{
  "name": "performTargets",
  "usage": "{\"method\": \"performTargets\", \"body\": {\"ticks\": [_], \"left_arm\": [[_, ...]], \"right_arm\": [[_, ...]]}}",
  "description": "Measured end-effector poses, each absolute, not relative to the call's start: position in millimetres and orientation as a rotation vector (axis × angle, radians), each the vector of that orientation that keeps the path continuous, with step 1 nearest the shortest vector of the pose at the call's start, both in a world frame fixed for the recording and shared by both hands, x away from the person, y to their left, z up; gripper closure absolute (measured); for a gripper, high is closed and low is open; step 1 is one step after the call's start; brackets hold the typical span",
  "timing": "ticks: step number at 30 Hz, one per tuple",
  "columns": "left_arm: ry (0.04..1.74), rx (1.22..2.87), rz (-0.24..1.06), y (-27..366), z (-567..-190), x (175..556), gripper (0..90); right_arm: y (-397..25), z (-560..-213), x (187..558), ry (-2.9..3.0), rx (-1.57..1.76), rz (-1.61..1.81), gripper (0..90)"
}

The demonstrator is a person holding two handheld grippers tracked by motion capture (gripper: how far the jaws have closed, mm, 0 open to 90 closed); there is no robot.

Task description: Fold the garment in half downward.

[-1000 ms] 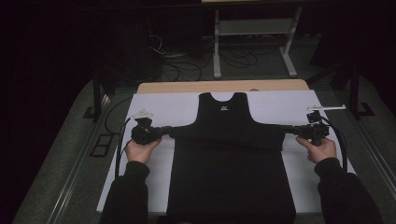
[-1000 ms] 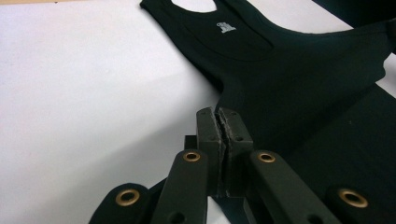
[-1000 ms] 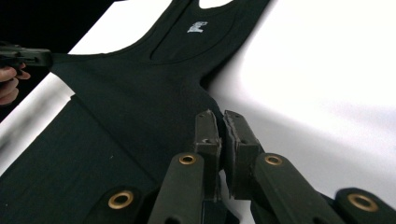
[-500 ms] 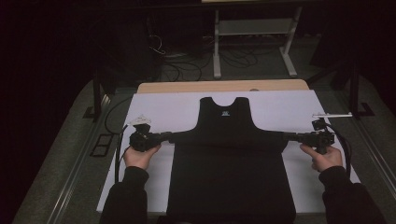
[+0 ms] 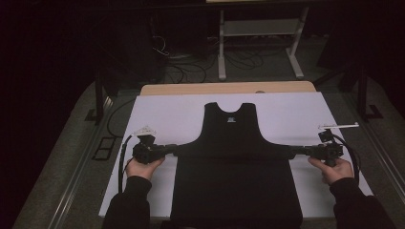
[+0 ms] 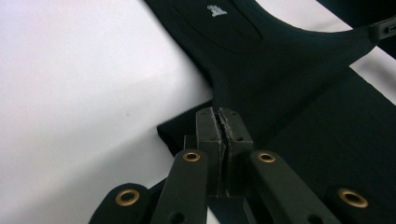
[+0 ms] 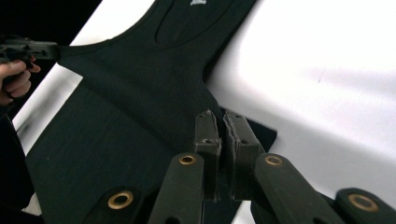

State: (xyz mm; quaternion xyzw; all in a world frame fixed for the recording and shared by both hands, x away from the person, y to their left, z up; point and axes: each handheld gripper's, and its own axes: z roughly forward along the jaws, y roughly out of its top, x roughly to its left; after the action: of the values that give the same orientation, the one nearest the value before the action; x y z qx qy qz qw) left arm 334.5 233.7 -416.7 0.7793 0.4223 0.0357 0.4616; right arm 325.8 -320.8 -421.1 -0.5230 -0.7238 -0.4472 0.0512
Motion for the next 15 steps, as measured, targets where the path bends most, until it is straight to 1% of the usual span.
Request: {"method": "performTargets", "body": {"ticks": [6, 15], "left_arm": [[1.038, 1.931, 0.072, 233.6, -419.4, 328.0, 86.7], [1.055, 1.959, -0.005, 234.1, -427.6, 325.2, 86.6]], "right_arm": [[-321.8, -425.3, 320.0, -2.204, -1.591, -1.323, 83.3], [-320.5, -429.4, 313.5, -2.224, -1.591, -1.29, 83.2]]}}
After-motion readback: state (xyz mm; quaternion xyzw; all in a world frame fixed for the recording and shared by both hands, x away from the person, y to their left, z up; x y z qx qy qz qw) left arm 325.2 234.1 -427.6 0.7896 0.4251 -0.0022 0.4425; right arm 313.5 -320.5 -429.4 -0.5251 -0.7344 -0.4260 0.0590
